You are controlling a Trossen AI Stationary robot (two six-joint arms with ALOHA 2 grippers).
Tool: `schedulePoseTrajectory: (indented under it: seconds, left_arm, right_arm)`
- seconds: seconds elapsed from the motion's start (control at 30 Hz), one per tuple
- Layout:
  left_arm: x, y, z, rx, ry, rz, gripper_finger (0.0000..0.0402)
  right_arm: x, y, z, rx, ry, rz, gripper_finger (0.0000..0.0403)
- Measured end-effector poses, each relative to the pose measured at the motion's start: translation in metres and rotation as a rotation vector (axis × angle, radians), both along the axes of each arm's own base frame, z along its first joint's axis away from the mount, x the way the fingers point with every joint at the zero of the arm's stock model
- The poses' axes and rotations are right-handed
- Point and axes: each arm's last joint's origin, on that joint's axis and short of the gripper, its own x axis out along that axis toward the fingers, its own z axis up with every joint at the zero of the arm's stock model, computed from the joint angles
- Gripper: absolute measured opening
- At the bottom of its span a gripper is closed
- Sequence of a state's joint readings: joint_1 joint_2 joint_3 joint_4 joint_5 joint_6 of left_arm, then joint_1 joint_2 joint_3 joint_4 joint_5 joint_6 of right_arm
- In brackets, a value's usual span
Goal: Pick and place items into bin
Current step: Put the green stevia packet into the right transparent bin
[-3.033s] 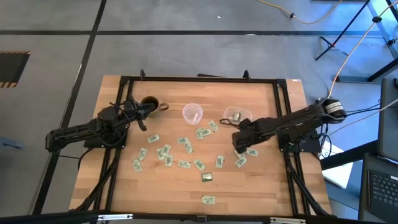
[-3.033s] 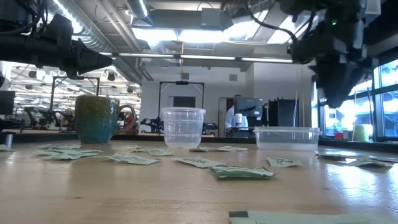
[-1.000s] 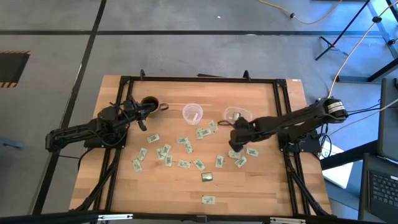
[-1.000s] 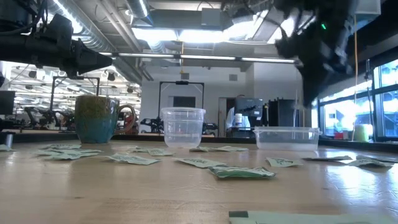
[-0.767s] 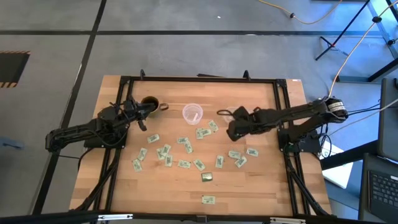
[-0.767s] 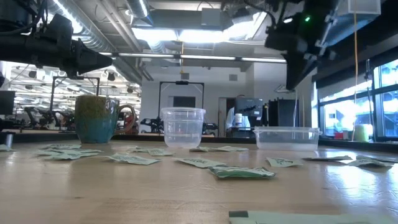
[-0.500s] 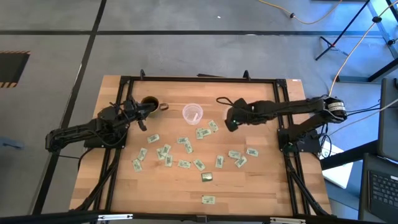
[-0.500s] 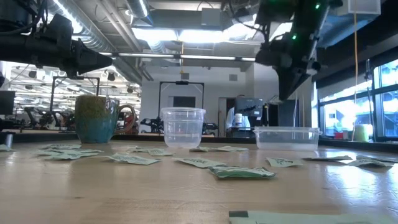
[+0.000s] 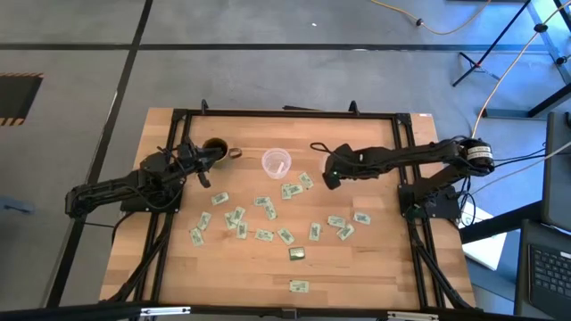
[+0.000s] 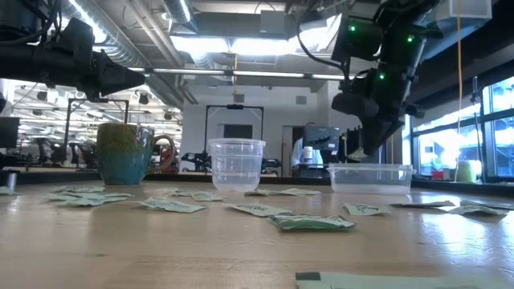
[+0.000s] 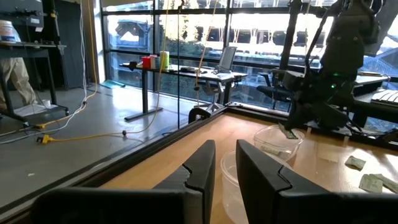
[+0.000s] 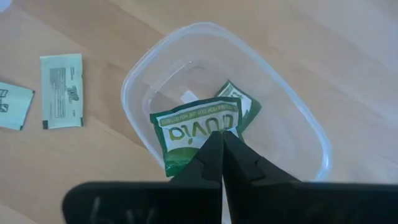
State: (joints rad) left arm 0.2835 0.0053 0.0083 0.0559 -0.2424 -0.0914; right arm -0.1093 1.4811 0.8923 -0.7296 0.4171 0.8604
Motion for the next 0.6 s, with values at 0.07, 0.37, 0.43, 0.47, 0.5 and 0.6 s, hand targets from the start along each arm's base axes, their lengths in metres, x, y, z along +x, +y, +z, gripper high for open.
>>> schedulePoseTrajectory:
  seconds: [0.07,0.37,0.43,0.47,0.5,0.6]
  left_arm:
    - [0.0000,0.0000,-0.0001,0.000,0.000,-0.001,0.0059]
    - [0.0000,0.0000,0.0000,0.000,0.000,0.000,0.0059]
    - [0.0000,0.0000,0.0000,0.000,0.000,0.000,0.0059]
    - [0.0000,0.0000,0.0001,0.000,0.000,0.000,0.0059]
    - [0.0000,0.0000,0.0000,0.000,0.000,0.000,0.0059]
    - [0.0000,0.0000,0.0001,0.000,0.000,0.000,0.0059]
  right_arm:
    - [-0.0001,0.0000,-0.0002,0.000,-0.001,-0.002,0.0002]
    - [0.0029,-0.0003,0.0006,-0.003,-0.034,-0.003,0.0002]
    - [0.0028,-0.0003,0.0006,-0.002,-0.036,-0.008,0.0003]
    - [0.0028,-0.0003,0.0006,0.000,-0.041,-0.018,0.0003]
    - [0.0028,-0.0003,0.0006,0.002,-0.045,-0.026,0.0003]
    - [0.0025,-0.0007,0.0007,-0.003,-0.062,-0.073,0.0003]
